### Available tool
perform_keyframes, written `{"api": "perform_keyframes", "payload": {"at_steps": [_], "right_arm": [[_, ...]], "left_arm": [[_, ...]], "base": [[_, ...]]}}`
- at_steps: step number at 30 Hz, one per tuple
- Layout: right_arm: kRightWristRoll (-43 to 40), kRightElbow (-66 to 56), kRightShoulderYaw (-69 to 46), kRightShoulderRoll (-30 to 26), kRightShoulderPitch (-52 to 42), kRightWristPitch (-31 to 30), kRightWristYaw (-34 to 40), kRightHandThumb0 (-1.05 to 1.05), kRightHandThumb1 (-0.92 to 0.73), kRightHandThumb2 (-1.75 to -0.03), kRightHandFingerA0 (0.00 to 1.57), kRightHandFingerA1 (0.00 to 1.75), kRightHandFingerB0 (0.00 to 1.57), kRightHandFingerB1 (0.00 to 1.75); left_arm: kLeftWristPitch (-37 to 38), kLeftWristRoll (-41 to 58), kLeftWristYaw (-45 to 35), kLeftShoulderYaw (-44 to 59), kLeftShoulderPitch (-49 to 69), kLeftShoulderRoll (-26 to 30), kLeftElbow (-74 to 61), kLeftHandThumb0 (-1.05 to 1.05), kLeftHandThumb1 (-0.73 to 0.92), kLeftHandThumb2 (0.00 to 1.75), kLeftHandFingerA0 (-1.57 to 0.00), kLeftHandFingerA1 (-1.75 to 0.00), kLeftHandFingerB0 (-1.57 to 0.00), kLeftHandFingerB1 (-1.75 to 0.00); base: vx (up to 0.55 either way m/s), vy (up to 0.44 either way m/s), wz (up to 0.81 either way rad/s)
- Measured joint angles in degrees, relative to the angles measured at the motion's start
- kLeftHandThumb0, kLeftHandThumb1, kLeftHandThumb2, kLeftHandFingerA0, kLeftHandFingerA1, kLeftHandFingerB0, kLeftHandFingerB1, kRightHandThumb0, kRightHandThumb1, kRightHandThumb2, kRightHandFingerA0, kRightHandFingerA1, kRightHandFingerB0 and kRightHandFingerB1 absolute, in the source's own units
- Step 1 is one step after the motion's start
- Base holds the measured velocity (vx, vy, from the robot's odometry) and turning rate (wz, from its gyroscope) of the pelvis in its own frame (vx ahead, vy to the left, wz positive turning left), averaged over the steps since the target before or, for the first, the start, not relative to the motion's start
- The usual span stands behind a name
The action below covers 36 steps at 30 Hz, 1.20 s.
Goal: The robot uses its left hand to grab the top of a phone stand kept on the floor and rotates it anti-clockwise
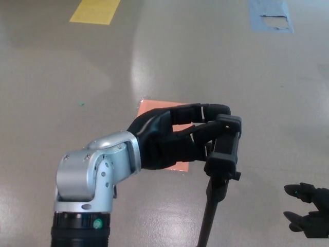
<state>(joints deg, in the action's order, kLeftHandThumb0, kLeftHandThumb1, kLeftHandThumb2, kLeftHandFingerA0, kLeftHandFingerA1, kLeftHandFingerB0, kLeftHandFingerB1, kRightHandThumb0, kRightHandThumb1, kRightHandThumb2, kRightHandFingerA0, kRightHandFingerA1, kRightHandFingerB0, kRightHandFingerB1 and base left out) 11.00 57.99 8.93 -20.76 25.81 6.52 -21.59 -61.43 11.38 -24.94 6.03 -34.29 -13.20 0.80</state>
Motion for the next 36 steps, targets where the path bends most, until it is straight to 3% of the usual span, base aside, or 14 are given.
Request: {"api": "perform_keyframes", "payload": {"at_steps": [1, 2, 3, 6, 7, 9, 10, 12, 13, 24, 25, 26, 27, 36], "right_arm": [[0.25, -0.03, 0.73, -0.28, 0.34, -0.32, -0.61, -0.6, -0.71, -0.93, 0.44, 0.53, 0.22, 0.44], [0.25, -0.03, 0.73, -0.28, 0.34, -0.32, -0.61, -0.6, -0.71, -0.93, 0.44, 0.53, 0.22, 0.44], [0.52, -0.03, 1.36, -0.56, 0.76, -0.62, -1.16, -0.54, -0.83, -0.64, 0.51, 0.42, 0.27, 0.33], [1.02, -0.09, 2.1, -1.08, 1.23, -1.38, -2.06, -0.61, -0.68, -0.89, 0.44, 0.53, 0.12, 0.4], [1.05, -0.09, 2.11, -1.11, 1.23, -1.47, -2.18, -0.53, -0.82, -0.65, 0.49, 0.42, 0.18, 0.3], [1.05, -0.09, 2.1, -1.13, 1.23, -1.64, -2.48, -0.52, -0.82, -0.64, 0.5, 0.43, 0.18, 0.31], [1.03, -0.12, 2.02, -1.12, 1.23, -1.71, -2.67, -0.59, -0.66, -0.87, 0.43, 0.53, 0.07, 0.39], [0.99, -0.14, 1.89, -1.12, 1.23, -1.77, -2.8, -0.57, -0.67, -0.88, 0.45, 0.53, 0.05, 0.3], [0.95, -0.14, 1.79, -1.12, 1.24, -1.79, -2.85, -0.48, -0.79, -0.67, 0.5, 0.44, 0.04, 0.18], [0.79, -0.23, 0.37, -0.67, 1.54, -3.25, -2.39, -0.52, -0.79, -0.63, 0.52, 0.4, 0.03, 0.25], [0.79, -0.23, 0.17, -0.6, 1.55, -3.43, -2.28, -0.5, -0.78, -0.66, 0.54, 0.42, 0.06, 0.18], [0.79, -0.23, 0.06, -0.58, 1.55, -3.52, -2.24, -0.5, -0.78, -0.66, 0.54, 0.42, 0.06, 0.18], [0.79, -0.22, -0.15, -0.52, 1.59, -3.59, -2.14, -0.51, -0.78, -0.66, 0.54, 0.41, 0.06, 0.18], [0.82, -0.19, -0.48, 0.11, 1.05, -3.69, -1.55, -0.5, -0.78, -0.66, 0.54, 0.41, 0.06, 0.18]], "left_arm": [[-0.41, 0.62, -0.86, -2.5, -0.22, 1.31, -0.21, -0.74, 0.48, 0.85, 0.0, -0.15, 0.0, -0.1], [-0.41, 0.62, -0.86, -2.5, -0.22, 1.31, -0.21, -0.74, 0.48, 0.85, 0.0, -0.15, 0.0, -0.1], [-0.35, 1.14, -2.09, -5.05, -0.26, 2.85, -0.65, -0.78, 0.47, 0.75, 0.0, -0.11, 0.0, 0.0], [0.17, 2.02, -4.47, -9.09, -0.17, 6.15, -1.92, -0.81, 0.5, 0.81, 0.0, -0.07, 0.0, 0.0], [0.36, 2.18, -4.77, -9.51, -0.12, 6.59, -2.13, -0.85, 0.53, 0.86, 0.0, -0.05, 0.0, -0.01], [1.25, 2.58, -5.53, -10.58, 0.19, 7.64, -2.47, -0.87, 0.53, 0.87, 0.0, -0.04, 0.0, -0.01], [2.02, 2.85, -6.03, -11.19, 0.49, 8.34, -2.47, -0.84, 0.51, 0.83, 0.0, -0.05, 0.0, 0.0], [2.7, 3.12, -6.42, -11.47, 0.65, 8.89, -2.46, -0.85, 0.52, 0.84, 0.0, -0.05, 0.0, 0.0], [3.09, 3.23, -6.54, -11.56, 0.68, 9.09, -2.46, -0.84, 0.52, 0.83, 0.0, -0.04, 0.0, 0.0], [7.35, 4.77, -7.22, -10.79, 0.44, 11.22, -0.43, -0.89, 0.55, 0.89, 0.0, -0.05, 0.0, 0.0], [7.91, 4.84, -7.26, -10.51, 0.29, 11.56, 0.28, -0.8, 0.62, 0.59, 0.0, -0.01, 0.0, 0.0], [8.24, 4.87, -7.27, -10.4, 0.21, 11.74, 0.58, -0.8, 0.62, 0.59, 0.0, -0.01, 0.0, 0.0], [8.77, 4.97, -7.38, -10.02, -0.1, 12.19, 1.41, -0.89, 0.55, 0.89, 0.0, -0.05, 0.0, 0.0], [15.1, 4.29, -7.64, -7.2, 0.13, 18.6, 6.32, -0.89, 0.55, 0.89, 0.0, -0.08, 0.0, 0.0]], "base": [[0.0, 0.0, 0.0], [0.0, 0.0, 0.0], [0.0, 0.0, 0.0], [0.0, 0.0, 0.0], [0.0, 0.0, 0.0], [0.0, 0.0, 0.0], [0.0, 0.0, 0.0], [0.0, 0.0, 0.0], [0.0, 0.0, 0.0], [0.0, 0.0, 0.0], [0.0, 0.0, 0.0], [0.0, 0.0, 0.0], [0.0, 0.0, 0.0], [0.0, 0.0, 0.0]]}}
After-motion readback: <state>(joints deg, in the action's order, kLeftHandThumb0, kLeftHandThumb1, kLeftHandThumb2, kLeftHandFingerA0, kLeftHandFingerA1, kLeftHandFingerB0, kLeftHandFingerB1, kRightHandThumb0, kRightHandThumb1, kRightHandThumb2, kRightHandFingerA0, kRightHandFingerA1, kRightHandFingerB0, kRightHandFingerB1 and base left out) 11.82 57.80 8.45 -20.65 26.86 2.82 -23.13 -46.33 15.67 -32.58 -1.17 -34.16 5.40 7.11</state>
